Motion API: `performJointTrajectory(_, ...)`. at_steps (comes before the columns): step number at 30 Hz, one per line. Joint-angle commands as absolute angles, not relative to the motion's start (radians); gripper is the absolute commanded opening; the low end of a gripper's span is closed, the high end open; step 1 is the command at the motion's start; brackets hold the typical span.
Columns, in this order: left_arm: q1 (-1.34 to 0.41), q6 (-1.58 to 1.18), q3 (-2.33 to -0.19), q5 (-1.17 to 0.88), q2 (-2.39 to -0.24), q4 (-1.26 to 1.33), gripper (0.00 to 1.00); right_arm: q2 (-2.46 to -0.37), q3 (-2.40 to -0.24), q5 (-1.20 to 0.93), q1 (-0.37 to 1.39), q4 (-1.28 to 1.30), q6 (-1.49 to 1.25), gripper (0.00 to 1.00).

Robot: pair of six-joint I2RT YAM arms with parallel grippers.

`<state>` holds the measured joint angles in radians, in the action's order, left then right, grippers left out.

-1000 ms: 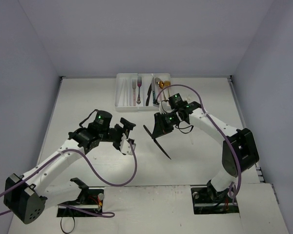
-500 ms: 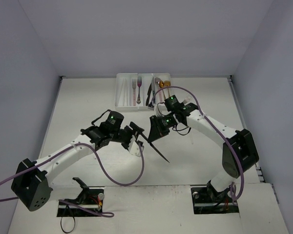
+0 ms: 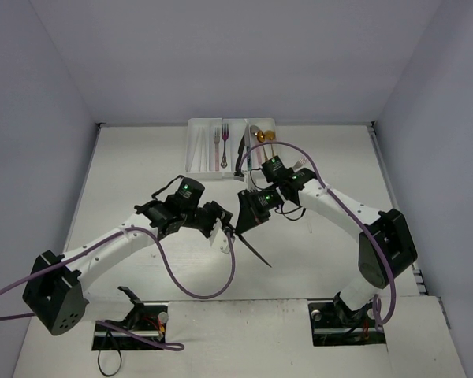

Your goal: Sort the eating utensils into containers

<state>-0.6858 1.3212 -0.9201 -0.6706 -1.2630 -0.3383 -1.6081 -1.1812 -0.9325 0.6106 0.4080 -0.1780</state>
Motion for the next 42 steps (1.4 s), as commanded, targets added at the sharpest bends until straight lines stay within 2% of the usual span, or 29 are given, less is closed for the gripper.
performJointTrajectory(1, -0.704, 1.396, -0.985, -0.677, -1.255, -0.384, 0.26, -1.559, -1.232, -1.002, 0.619, 0.385, -0.179, 0.0)
performJointTrajectory(6, -0.722, 1.425, -0.97, -0.662, -1.234, -0.42, 0.04, -1.557, -1.243, -1.012, 0.617, 0.386, -0.18, 0.0)
performJointTrajectory(8, -0.729, 1.451, -0.951, -0.657, -1.217, -0.426, 0.0, -1.555, -1.251, -1.012, 0.617, 0.385, -0.179, 0.0)
performJointTrajectory(11, -0.737, 1.472, -0.919, -0.653, -1.184, -0.428, 0.0, -1.562, -1.288, -1.031, 0.615, 0.393, -0.153, 0.0)
performJointTrajectory(12, -0.739, 1.474, -0.912, -0.653, -1.176, -0.433, 0.0, -1.567, -1.308, -1.05, 0.611, 0.398, -0.133, 0.06)
performJointTrajectory(14, -0.744, 1.477, -0.903, -0.654, -1.153, -0.448, 0.0, -1.571, -1.354, -1.126, 0.571, 0.407, -0.104, 0.43)
performJointTrajectory(15, -0.746, 1.476, -0.9, -0.656, -1.141, -0.459, 0.0, -1.57, -1.381, -1.132, 0.544, 0.408, -0.103, 0.49)
performJointTrajectory(17, -0.75, 1.483, -0.891, -0.666, -1.116, -0.48, 0.0, -1.566, -1.444, -1.117, 0.493, 0.413, -0.086, 0.67)
performJointTrajectory(20, -0.772, 1.517, -0.866, -0.669, -1.064, -0.537, 0.0, -1.573, -1.596, -1.088, 0.39, 0.417, -0.066, 0.75)
performJointTrajectory(23, -0.803, 1.459, -0.854, -0.65, -1.029, -0.547, 0.0, -1.595, -1.719, -1.019, 0.308, 0.417, -0.033, 0.75)
performJointTrajectory(25, -0.814, 1.364, -0.874, -0.637, -1.034, -0.545, 0.0, -1.601, -1.753, -0.891, 0.257, 0.417, -0.012, 0.74)
performJointTrajectory(29, -0.816, 0.828, -1.034, -0.575, -1.126, -0.554, 0.0, -1.611, -1.772, -0.598, 0.189, 0.413, 0.051, 0.73)
performJointTrajectory(31, -0.813, 0.607, -1.076, -0.565, -1.166, -0.554, 0.0, -1.615, -1.763, -0.529, 0.145, 0.411, 0.057, 0.71)
performJointTrajectory(37, -0.734, -0.106, -1.158, -0.487, -1.222, -0.393, 0.0, -1.597, -1.685, -0.483, 0.013, 0.41, 0.065, 0.69)
performJointTrajectory(39, -0.707, -0.225, -1.205, -0.408, -1.255, -0.366, 0.0, -1.587, -1.658, -0.483, 0.005, 0.409, 0.07, 0.68)
performJointTrajectory(42, -0.709, -0.41, -1.382, -0.15, -1.41, -0.486, 0.0, -1.567, -1.619, -0.473, 0.005, 0.408, 0.065, 0.66)
